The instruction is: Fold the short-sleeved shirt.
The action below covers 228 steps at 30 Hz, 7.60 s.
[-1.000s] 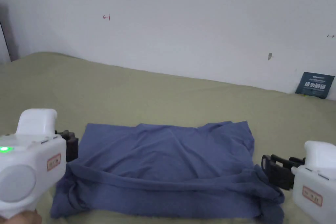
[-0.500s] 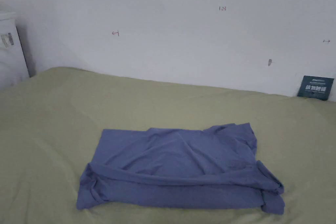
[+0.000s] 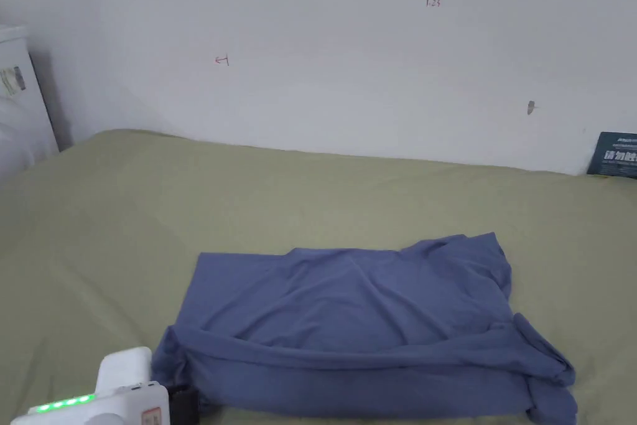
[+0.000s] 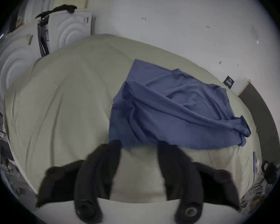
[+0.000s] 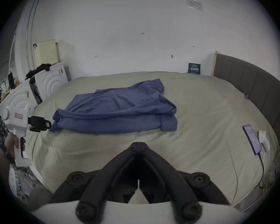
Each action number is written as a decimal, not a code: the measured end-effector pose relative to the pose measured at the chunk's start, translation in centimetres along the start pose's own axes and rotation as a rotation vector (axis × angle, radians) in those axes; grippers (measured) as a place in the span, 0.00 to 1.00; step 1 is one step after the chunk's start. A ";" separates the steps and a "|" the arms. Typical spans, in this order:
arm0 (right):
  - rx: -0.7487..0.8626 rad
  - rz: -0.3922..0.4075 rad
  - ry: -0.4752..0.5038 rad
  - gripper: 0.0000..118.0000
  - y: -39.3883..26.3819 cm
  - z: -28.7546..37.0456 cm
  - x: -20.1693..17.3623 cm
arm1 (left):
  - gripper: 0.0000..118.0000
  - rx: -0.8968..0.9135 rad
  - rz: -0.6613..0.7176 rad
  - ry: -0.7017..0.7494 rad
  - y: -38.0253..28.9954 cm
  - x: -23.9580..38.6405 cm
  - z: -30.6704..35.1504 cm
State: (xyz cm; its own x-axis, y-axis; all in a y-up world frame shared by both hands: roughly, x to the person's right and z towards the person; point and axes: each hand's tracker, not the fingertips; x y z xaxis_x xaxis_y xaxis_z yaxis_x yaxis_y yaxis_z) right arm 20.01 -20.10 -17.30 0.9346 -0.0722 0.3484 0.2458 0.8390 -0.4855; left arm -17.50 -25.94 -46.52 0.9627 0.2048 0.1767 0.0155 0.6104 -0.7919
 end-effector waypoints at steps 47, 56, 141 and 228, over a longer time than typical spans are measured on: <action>-0.262 -0.160 0.240 0.12 4.6 -6.7 11.6 | 0.07 -0.010 -0.195 -0.230 2.9 -2.3 5.2; -0.363 -0.211 0.145 0.12 1.4 0.8 10.3 | 0.07 -0.067 -0.207 -0.244 -2.0 -3.9 10.5; -0.160 -0.010 -0.019 0.01 0.3 3.7 -2.6 | 0.66 -0.404 -0.233 -0.086 13.6 0.7 -6.1; -0.351 -0.415 -0.001 0.68 -1.3 12.4 14.2 | 0.58 -0.318 -0.022 -0.320 -6.6 -10.0 14.3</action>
State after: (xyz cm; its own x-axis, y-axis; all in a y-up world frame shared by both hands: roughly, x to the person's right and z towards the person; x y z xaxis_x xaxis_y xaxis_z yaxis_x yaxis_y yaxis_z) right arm 29.73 -15.52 -1.74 0.7404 -0.3590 0.5683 0.6656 0.5096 -0.5452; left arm -31.11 -21.09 -34.72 0.8301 0.4509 0.3281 0.1657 0.3623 -0.9172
